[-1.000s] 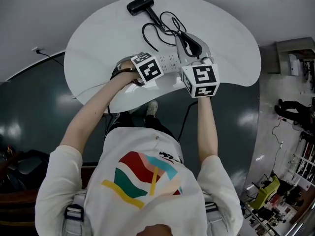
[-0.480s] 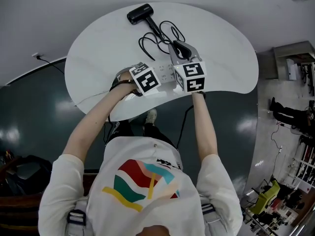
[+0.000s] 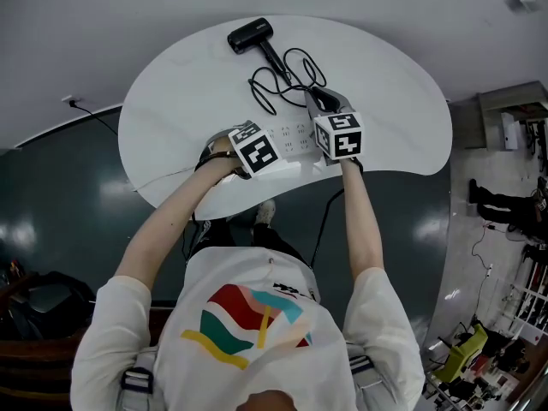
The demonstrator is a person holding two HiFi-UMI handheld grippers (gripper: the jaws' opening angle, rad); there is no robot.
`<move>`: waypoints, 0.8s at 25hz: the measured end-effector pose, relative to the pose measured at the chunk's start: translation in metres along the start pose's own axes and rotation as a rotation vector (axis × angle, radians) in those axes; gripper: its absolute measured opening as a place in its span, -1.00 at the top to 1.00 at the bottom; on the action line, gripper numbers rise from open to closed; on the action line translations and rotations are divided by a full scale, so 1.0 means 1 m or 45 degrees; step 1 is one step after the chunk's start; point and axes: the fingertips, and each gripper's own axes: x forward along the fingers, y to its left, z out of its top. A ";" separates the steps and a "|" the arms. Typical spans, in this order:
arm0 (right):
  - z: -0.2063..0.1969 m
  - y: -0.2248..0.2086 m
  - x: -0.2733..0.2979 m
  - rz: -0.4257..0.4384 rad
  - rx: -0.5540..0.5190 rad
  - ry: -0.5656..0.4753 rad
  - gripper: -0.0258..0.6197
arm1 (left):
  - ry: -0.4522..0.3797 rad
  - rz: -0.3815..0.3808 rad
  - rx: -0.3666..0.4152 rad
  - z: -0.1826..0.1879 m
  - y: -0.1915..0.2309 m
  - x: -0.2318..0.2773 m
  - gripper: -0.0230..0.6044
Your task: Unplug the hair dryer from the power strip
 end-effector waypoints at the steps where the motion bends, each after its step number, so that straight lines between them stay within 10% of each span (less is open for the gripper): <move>1: -0.004 -0.003 -0.001 -0.003 0.005 0.014 0.70 | 0.000 0.000 -0.003 0.000 0.000 -0.001 0.58; 20: -0.079 -0.034 -0.004 -0.027 0.407 0.146 0.69 | 0.004 0.002 -0.022 0.000 0.002 -0.001 0.58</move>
